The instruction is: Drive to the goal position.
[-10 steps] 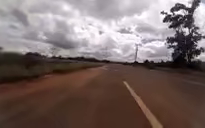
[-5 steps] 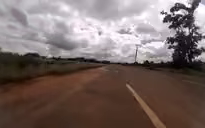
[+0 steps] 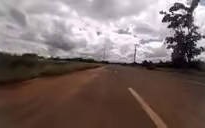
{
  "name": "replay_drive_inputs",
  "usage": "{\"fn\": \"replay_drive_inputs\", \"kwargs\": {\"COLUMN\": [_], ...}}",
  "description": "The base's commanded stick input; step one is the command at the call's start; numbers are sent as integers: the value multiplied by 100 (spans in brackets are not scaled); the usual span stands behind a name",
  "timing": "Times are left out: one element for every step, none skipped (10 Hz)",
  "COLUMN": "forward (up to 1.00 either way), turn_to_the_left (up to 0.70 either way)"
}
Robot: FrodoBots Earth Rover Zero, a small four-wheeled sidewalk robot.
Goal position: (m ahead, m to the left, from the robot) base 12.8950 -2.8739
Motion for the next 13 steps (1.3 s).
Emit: {"fn": "replay_drive_inputs", "kwargs": {"forward": [100, 100, 100, 100, 100, 100, 100, 100, 100, 100, 100, 100, 100], "turn_to_the_left": [0, 0, 0, 0, 0, 0, 0, 0, 0, 0, 0, 0, 0]}}
